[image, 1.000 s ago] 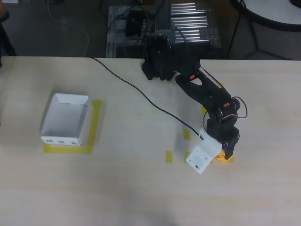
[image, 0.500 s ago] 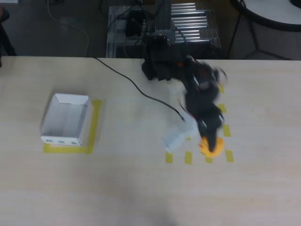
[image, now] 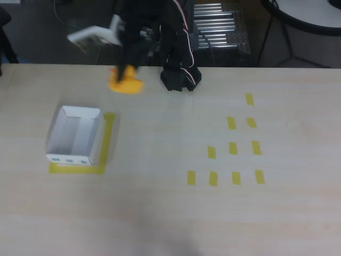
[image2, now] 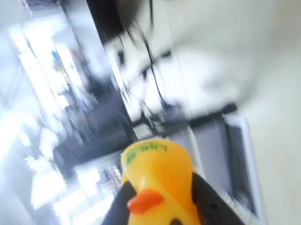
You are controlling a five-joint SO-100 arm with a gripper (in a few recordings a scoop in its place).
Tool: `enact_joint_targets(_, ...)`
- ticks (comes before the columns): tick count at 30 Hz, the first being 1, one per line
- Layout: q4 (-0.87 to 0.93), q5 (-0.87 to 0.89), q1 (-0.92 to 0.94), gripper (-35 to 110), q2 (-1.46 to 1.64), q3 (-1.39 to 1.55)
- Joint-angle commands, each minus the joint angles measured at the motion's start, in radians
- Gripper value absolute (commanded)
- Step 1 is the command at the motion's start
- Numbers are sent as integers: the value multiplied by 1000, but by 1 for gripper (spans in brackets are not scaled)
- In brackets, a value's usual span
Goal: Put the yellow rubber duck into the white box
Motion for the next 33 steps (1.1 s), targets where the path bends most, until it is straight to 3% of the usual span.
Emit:
enact_joint_targets(1,-348,-37,193,0,249,557)
enact_joint_targets(5,-611,-132,262,0,278,913)
enact_joint_targets(10,-773,-187,360,0,215,1083)
enact_joint_targets(23,-859,-238,551,0,94,1157)
enact_joint_targets(33,-1167,-253,680,0,15,1376)
